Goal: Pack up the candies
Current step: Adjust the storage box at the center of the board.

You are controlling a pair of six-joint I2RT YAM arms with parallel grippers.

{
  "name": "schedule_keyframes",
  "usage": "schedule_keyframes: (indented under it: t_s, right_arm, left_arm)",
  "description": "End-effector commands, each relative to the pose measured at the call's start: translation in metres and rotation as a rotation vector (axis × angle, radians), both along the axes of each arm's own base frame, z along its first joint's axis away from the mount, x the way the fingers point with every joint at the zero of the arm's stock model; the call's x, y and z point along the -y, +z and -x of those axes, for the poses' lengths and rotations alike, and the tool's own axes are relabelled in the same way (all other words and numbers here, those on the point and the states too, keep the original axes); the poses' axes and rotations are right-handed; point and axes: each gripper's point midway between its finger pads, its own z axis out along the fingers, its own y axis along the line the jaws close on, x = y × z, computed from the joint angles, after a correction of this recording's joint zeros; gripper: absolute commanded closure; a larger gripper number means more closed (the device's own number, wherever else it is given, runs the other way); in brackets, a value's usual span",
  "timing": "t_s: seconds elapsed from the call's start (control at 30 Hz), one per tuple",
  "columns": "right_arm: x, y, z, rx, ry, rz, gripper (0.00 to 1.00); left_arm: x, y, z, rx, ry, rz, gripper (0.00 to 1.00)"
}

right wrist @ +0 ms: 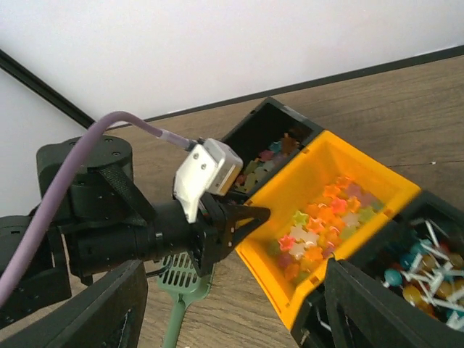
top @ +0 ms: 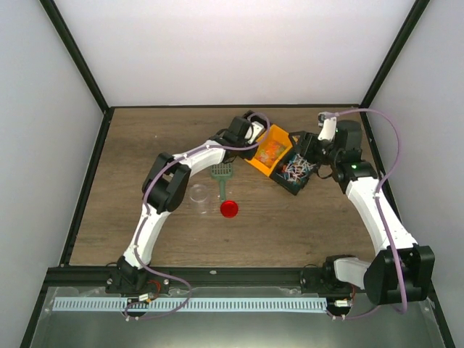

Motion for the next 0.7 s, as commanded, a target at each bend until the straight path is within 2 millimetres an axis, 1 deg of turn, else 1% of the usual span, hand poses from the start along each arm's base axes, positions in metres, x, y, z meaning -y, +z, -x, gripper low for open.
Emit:
schedule_keyframes:
  t_s: [0.0, 0.1, 0.2, 0.33, 0.47, 0.5, 0.53, 0.57, 0.6, 0.67]
  right_arm:
    - [-0.005, -0.001, 0.000, 0.008, 0.019, -0.029, 0.31]
    - [-0.008, -0.010, 0.000, -0.010, 0.027, -0.046, 0.32]
    - [-0.013, -0.020, 0.001, -0.028, 0.043, -0.063, 0.32]
    - [-0.020, -0.033, 0.004, -0.056, 0.064, -0.065, 0.32]
    - [-0.028, -0.047, 0.011, -0.078, 0.081, -0.061, 0.32]
    - [-0.029, -0.051, 0.013, -0.083, 0.080, -0.056, 0.32]
    - [-0.029, -0.054, 0.015, -0.088, 0.078, -0.048, 0.32]
    - [-0.031, -0.059, 0.016, -0.096, 0.077, -0.040, 0.32]
    - [-0.032, -0.063, 0.018, -0.104, 0.080, -0.036, 0.32]
    - [-0.040, -0.071, 0.023, -0.132, 0.108, -0.038, 0.31]
  left_arm:
    - [-0.039, 0.034, -0.021, 0.064, 0.237, 0.016, 0.80]
    - [-0.060, 0.040, -0.022, 0.078, 0.344, 0.003, 0.80]
    - [-0.073, 0.044, -0.020, 0.076, 0.412, 0.011, 0.80]
    - [-0.092, 0.038, -0.020, 0.057, 0.505, -0.003, 0.80]
    - [-0.113, 0.026, -0.020, 0.006, 0.584, 0.018, 0.80]
    - [-0.117, 0.022, -0.018, -0.003, 0.591, 0.022, 0.80]
    - [-0.118, 0.026, -0.018, 0.003, 0.596, 0.035, 0.80]
    - [-0.120, 0.023, -0.015, 0.000, 0.600, 0.038, 0.80]
    - [-0.121, 0.026, -0.014, 0.002, 0.603, 0.048, 0.80]
    - [-0.121, 0.027, -0.012, -0.010, 0.613, 0.061, 0.80]
